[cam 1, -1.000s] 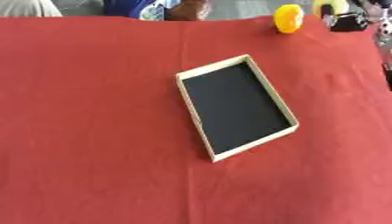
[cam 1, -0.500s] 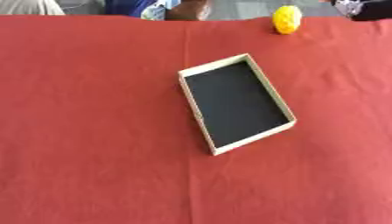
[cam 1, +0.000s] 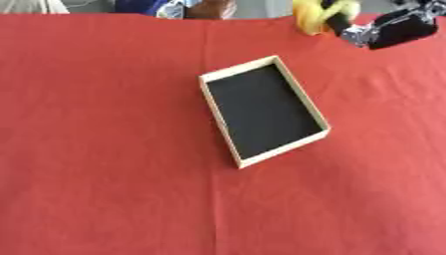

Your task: Pick up objects on the table and place them in the box.

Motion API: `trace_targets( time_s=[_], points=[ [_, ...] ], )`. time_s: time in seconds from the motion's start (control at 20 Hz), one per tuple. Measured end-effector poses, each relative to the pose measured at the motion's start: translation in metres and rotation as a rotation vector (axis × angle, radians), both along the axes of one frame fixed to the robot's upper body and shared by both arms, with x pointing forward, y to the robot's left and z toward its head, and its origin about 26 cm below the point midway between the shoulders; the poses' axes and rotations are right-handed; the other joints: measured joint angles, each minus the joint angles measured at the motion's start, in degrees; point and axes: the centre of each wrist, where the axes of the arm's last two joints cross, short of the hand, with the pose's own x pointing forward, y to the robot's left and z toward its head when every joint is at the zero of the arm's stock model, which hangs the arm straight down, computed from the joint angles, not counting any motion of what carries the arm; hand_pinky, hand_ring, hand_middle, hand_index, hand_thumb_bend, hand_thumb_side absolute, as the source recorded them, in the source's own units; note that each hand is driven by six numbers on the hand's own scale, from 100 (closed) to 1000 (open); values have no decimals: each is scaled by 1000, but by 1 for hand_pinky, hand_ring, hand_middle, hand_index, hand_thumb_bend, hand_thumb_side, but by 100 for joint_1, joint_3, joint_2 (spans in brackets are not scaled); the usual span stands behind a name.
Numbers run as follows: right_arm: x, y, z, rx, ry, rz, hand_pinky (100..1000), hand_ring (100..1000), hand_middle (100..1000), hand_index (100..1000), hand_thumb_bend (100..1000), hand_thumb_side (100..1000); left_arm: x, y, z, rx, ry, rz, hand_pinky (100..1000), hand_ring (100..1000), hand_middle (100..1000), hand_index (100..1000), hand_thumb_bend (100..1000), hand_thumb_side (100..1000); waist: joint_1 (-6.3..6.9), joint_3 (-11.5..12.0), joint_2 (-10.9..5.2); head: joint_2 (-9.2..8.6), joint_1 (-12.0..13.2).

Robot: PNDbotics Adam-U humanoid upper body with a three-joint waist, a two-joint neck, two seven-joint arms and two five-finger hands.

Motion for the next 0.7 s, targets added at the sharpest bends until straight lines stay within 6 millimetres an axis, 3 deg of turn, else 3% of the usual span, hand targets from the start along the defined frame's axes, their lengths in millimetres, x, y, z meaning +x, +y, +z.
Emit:
trace_targets(
  time_s=[0.3, 0.7],
  points=[
    [5, 19, -21, -42, 60, 53, 786, 741, 498, 629, 100, 100, 1, -3, 1, 5, 0, -21, 881, 847, 674, 796, 100, 674, 21, 9, -38, 18, 2],
    [22, 13, -73, -44, 192, -12, 795, 770, 506, 641, 100, 100, 2, -4, 1, 5, 5, -35, 882, 847, 672, 794, 100, 676, 63, 93, -27, 28, -48]
  ],
)
